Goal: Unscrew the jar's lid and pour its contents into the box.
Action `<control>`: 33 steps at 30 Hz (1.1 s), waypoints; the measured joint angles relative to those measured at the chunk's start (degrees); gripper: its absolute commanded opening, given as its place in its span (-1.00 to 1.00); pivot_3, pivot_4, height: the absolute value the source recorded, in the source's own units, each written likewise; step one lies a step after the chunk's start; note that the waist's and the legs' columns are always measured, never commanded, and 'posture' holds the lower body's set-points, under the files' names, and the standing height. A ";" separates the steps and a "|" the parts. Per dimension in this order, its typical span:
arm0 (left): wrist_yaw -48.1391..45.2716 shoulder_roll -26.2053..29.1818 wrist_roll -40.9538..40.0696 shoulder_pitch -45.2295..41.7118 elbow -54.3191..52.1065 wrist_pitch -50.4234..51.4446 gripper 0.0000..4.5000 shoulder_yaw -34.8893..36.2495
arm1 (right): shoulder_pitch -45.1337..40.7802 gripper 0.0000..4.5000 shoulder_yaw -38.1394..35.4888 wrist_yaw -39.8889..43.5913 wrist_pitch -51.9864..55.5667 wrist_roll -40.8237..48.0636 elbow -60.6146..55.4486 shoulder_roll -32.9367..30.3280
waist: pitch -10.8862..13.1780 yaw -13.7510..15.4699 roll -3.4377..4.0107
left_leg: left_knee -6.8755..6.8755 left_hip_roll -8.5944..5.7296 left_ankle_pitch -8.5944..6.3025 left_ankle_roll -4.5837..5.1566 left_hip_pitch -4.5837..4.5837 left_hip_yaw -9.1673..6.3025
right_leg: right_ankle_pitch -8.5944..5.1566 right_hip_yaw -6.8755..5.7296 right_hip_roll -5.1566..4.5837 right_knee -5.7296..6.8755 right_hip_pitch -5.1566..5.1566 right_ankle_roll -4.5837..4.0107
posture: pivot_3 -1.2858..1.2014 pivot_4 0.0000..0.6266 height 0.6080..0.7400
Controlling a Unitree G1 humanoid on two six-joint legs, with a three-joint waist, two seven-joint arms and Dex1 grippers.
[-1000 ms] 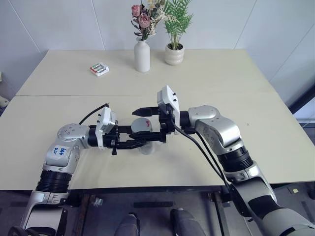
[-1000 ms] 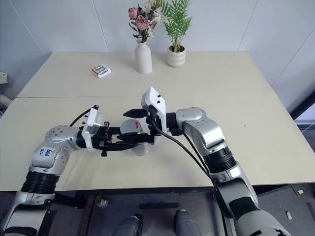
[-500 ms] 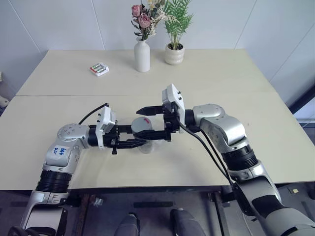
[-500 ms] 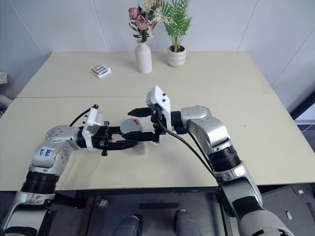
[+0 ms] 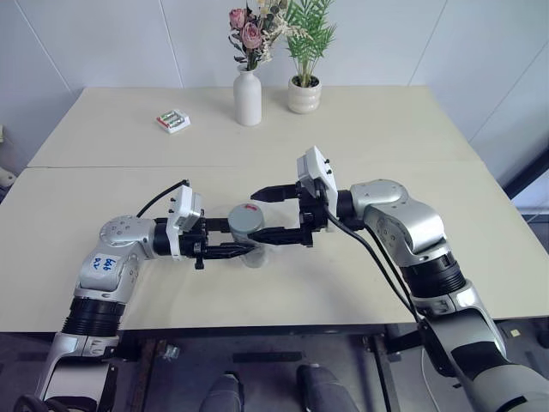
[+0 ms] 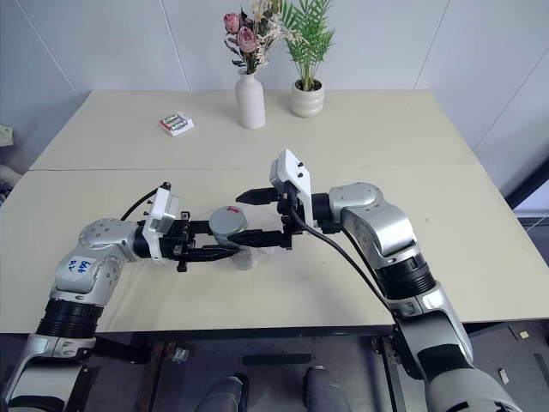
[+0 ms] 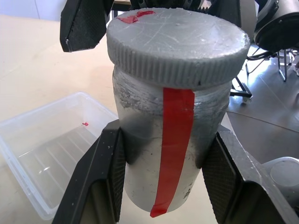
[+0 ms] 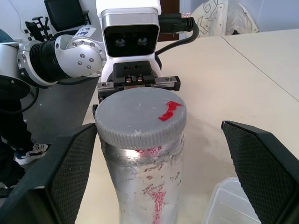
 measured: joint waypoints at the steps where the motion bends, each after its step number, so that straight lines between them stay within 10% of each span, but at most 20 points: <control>1: -0.01 0.01 0.01 0.01 0.01 0.00 -0.14 0.02 | 0.13 0.99 -0.40 0.12 -0.01 0.03 -0.01 -0.51 | 0.00 0.01 0.00 | 0.00 -0.01 0.00 0.00 0.00 0.00 | 0.00 0.00 -0.01 -0.01 0.00 0.00 | 0.03 -0.52 1.00; 20: -1.30 0.03 -0.04 0.18 -0.20 0.00 -0.14 -0.16 | 2.01 0.99 -5.04 4.25 1.75 1.30 1.83 -7.72 | 0.00 0.10 0.00 | 0.00 -0.02 0.00 0.00 -0.02 0.02 | -0.01 0.01 -0.02 -0.05 0.01 0.02 | 0.03 -0.52 1.00; 33: -1.24 0.03 -0.04 0.20 -0.26 0.04 -0.14 -0.16 | 0.51 0.99 -3.67 1.34 6.61 5.95 -3.94 -0.66 | 0.00 0.02 0.00 | 0.01 -0.01 0.00 0.00 -0.02 0.01 | -0.01 0.01 -0.02 -0.03 0.00 0.02 | 0.03 -0.52 1.00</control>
